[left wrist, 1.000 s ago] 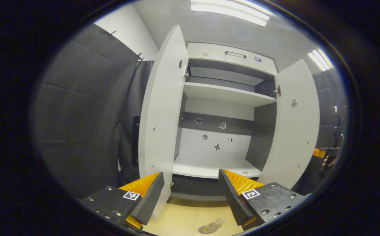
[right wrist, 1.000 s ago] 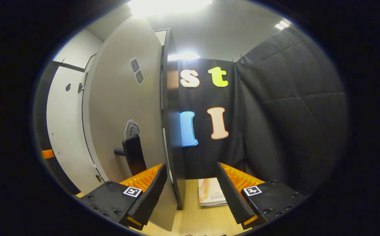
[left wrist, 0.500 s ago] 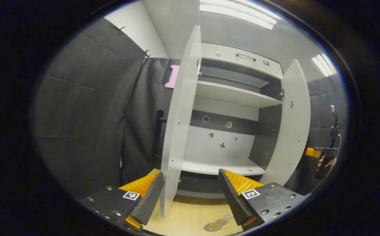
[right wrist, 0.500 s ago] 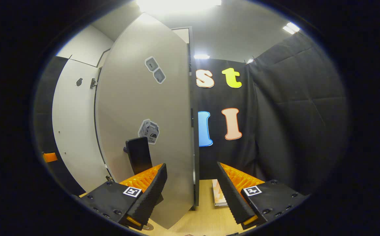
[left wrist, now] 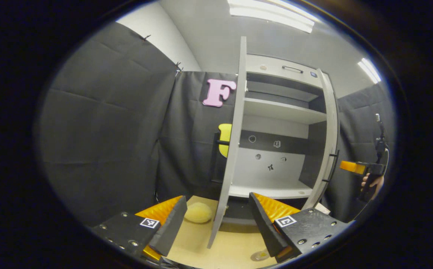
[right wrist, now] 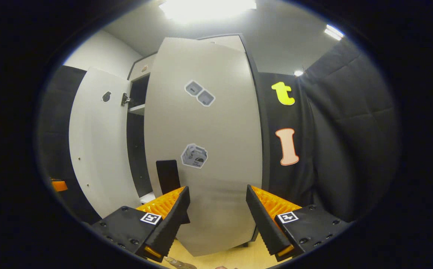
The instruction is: Grasp the bottle in the cabinet with the left hand and place it on the coaster, then close the right door with the right hand and the left door with the left hand.
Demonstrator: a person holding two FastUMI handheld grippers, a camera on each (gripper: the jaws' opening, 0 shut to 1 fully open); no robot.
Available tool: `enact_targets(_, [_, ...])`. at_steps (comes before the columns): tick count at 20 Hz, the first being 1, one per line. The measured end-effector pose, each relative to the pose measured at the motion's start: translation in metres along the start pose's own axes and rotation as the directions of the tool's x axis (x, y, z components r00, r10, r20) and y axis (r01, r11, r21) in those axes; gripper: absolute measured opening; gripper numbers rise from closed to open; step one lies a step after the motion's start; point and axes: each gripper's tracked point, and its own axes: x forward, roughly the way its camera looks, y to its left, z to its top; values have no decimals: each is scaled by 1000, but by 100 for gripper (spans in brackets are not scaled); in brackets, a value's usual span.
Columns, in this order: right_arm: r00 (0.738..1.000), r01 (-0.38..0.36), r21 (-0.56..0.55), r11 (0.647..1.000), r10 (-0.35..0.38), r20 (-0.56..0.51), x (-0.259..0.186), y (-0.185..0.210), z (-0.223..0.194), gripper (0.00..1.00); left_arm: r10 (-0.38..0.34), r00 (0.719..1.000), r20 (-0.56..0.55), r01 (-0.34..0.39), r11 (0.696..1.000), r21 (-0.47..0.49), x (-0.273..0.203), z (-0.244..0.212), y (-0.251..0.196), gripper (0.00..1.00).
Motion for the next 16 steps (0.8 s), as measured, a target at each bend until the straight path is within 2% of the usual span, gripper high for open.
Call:
enact_targets(2, [1000,15,-19,1000,-15,3,0,0,-2,97,22,1000,11,-22,1000,5,-1,0,17,97])
enact_targets(5, [999,38,33,999,-39,18,3,4,-2,96,22,1000,11,-22,1000,5,0,-4,32,96])
enact_targets(6, [999,44,49,998,-45,9,3,6,-4,92,31,999,15,-32,999,20,0,-3,40,95])
enact_targets(7, [999,51,61,997,-51,2,3,7,-7,96,42,999,21,-43,998,35,0,-2,49,96])
enact_targets(11, [996,91,69,993,-90,-14,3,9,-13,97,51,998,46,-52,998,34,13,8,71,95])
enact_targets(14, [992,122,71,990,-120,-26,2,8,-18,97,28,999,46,-28,1000,-4,24,9,81,98])
enact_targets(16, [990,143,73,987,-140,-34,-2,6,-22,97,26,999,33,-26,1000,4,31,6,95,98])
